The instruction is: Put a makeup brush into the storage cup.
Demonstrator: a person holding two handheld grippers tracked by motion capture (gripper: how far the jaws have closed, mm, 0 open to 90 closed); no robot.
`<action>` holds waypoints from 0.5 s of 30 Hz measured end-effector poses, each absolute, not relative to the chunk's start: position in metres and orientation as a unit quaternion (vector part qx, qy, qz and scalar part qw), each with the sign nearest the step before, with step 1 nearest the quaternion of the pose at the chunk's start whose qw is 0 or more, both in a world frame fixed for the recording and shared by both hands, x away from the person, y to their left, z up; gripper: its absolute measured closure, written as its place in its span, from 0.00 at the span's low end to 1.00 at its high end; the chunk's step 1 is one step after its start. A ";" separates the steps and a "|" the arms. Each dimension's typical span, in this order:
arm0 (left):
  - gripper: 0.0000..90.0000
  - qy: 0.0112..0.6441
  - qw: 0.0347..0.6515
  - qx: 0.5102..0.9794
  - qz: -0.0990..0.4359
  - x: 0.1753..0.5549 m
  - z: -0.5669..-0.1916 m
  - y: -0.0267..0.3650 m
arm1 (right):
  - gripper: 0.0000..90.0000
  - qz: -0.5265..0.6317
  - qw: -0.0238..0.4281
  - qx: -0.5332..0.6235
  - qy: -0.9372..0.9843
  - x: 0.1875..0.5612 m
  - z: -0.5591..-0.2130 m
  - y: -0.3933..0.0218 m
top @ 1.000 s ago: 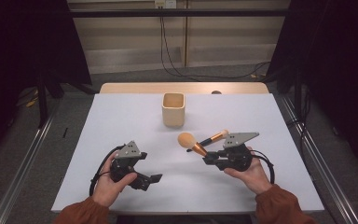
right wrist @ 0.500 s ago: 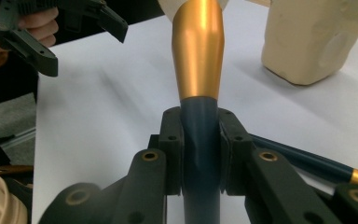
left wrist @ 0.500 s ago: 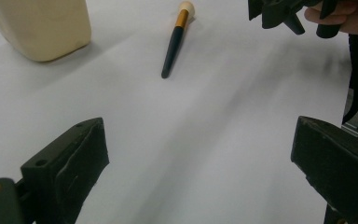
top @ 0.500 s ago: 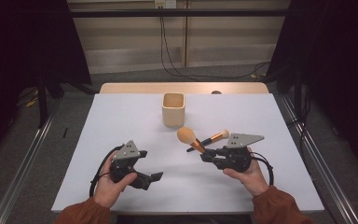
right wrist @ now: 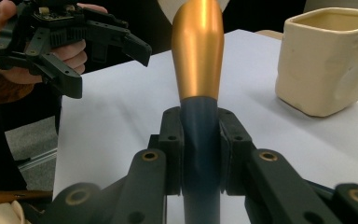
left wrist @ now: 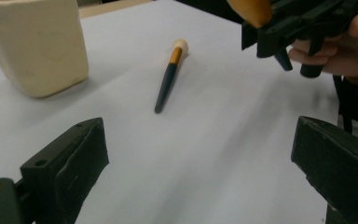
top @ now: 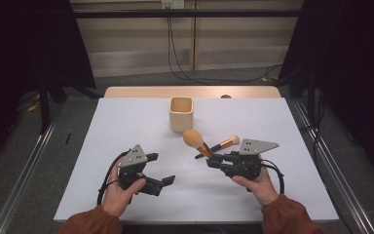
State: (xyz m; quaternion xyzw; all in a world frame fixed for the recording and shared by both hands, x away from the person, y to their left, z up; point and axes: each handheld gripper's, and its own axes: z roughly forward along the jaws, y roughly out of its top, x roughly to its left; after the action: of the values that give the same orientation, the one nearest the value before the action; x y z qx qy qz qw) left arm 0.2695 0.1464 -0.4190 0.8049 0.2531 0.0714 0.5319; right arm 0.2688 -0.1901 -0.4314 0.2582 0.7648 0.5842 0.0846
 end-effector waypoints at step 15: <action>0.05 0.238 0.593 0.768 0.046 0.271 -0.415 0.126 | 0.83 0.601 0.081 0.236 0.759 0.264 -0.427 -0.186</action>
State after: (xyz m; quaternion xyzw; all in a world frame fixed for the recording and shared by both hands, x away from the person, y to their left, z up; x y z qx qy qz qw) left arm 0.2711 0.1256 -0.4153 0.7680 0.2376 0.0459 0.5930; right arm 0.2645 -0.1861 -0.4270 0.2358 0.7590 0.6015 0.0806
